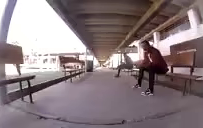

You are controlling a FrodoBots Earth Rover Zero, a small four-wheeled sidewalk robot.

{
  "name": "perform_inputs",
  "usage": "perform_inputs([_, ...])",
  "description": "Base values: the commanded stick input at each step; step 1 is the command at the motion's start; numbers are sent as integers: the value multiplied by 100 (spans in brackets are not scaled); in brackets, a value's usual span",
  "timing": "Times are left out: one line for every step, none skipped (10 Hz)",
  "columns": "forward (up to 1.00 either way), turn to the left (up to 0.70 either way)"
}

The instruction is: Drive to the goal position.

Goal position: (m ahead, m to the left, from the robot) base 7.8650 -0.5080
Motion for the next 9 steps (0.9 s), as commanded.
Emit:
perform_inputs([70,0])
perform_inputs([70,0])
perform_inputs([70,0])
perform_inputs([70,0])
perform_inputs([70,0])
perform_inputs([70,0])
perform_inputs([70,0])
perform_inputs([70,0])
perform_inputs([70,0])
